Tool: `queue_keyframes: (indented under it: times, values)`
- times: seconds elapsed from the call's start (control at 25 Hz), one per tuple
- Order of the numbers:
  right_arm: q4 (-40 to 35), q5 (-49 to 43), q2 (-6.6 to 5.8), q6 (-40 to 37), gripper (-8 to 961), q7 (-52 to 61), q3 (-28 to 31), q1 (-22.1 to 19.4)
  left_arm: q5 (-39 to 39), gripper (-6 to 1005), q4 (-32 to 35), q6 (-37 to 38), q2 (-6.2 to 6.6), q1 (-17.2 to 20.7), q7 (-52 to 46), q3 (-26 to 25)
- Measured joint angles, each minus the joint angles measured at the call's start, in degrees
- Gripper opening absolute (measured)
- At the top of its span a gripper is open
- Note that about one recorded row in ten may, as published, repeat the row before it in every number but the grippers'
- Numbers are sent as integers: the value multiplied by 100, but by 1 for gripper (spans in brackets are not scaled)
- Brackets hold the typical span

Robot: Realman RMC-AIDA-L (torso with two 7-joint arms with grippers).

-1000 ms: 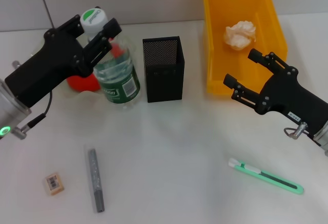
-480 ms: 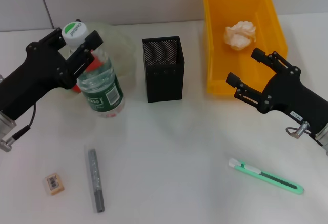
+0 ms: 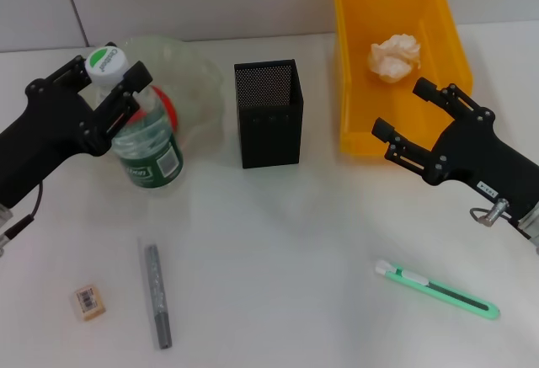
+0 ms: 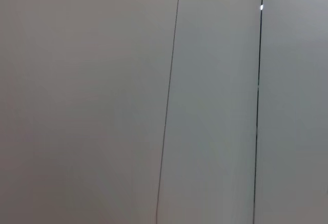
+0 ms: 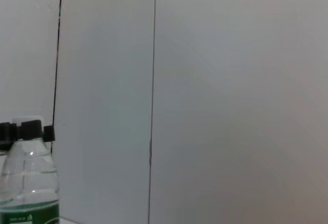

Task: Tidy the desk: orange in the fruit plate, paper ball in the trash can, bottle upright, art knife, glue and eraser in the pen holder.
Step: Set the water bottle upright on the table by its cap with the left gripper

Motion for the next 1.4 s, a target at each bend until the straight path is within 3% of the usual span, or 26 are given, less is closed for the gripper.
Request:
queue_keyframes:
  times: [0.48,1.4]
  values:
    - [0,0,0,25,831,0,37,30,2,497,-3,-51,53,251,273,-75]
    - [0,0,0,128,831,0,37,72,72,506,-265,-541,-10,172,751,-185]
